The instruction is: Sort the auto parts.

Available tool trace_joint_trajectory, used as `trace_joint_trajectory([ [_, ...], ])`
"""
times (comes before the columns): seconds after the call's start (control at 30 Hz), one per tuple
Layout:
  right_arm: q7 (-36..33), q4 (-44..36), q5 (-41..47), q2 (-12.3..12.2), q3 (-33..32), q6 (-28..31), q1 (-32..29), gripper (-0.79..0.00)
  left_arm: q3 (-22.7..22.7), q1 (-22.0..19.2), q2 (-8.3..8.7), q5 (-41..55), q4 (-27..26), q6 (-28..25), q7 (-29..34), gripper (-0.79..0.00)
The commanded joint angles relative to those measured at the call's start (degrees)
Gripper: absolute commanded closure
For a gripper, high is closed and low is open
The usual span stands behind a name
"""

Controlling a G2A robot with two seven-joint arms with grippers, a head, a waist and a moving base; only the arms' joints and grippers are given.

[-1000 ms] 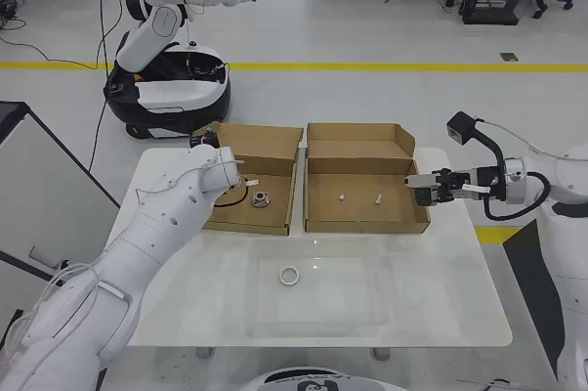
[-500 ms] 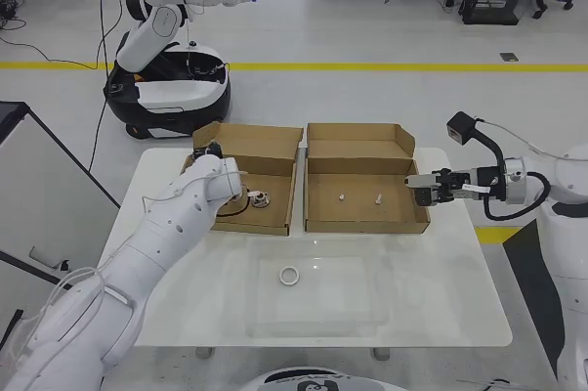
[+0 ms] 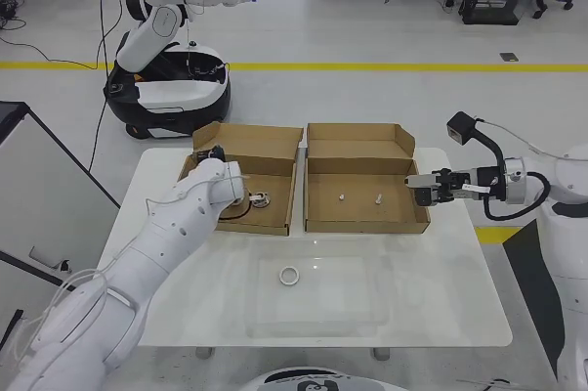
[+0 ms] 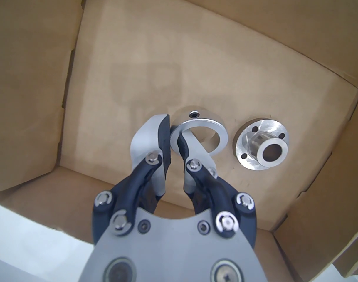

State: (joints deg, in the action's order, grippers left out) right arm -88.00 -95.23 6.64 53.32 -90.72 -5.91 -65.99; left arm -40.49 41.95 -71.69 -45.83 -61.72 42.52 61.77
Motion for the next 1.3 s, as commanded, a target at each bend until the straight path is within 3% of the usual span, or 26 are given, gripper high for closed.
trace_joint_trajectory([
  [0.0,0.00,0.00,0.00,0.00,0.00,0.00,0.00,-0.785,0.01,0.13,-0.02,-0.39,-0.10,-0.10,0.10,0.000],
  [0.1,0.00,0.00,0.00,0.00,0.00,0.00,0.00,-0.785,-0.05,0.30,-0.04,-0.94,-0.25,-0.33,0.33,-0.111],
  [0.2,0.00,0.00,0.00,0.00,0.00,0.00,0.00,-0.785,-0.28,0.55,-0.06,-1.05,-0.54,-0.72,0.72,-0.339],
  [0.23,0.00,0.00,0.00,0.00,0.00,0.00,0.00,-0.785,-0.42,0.64,-0.05,-1.06,-0.62,-0.83,0.83,-0.376],
  [0.33,0.00,0.00,0.00,0.00,0.00,0.00,0.00,-0.785,-0.82,0.97,-0.01,-1.26,-1.13,-0.97,0.97,-0.751],
  [0.37,0.00,0.00,0.00,0.00,0.00,0.00,0.00,-0.785,-0.95,1.06,0.01,-1.42,-1.28,-0.99,0.99,-0.785],
  [0.57,0.00,0.00,0.00,0.00,0.00,0.00,0.00,-0.785,-2.10,1.89,0.36,-3.37,-4.41,-0.61,0.61,-0.785],
  [0.7,0.00,0.00,0.00,0.00,0.00,0.00,0.00,-0.785,-3.33,2.89,1.26,-7.49,-9.42,-1.00,0.88,-0.785],
  [0.83,0.00,0.00,0.00,0.00,0.00,0.00,0.00,-0.785,-6.68,5.61,2.56,-9.62,-18.10,-4.72,-2.15,-0.785],
  [1.0,0.00,0.00,0.00,0.00,0.00,0.00,0.00,-0.785,-14.19,11.82,4.41,-6.68,-30.88,-15.02,-9.96,-0.785],
  [1.27,0.00,0.00,0.00,0.00,0.00,0.00,0.00,-0.785,-14.19,11.82,4.41,-6.68,-30.88,-15.02,-9.96,-0.785],
])
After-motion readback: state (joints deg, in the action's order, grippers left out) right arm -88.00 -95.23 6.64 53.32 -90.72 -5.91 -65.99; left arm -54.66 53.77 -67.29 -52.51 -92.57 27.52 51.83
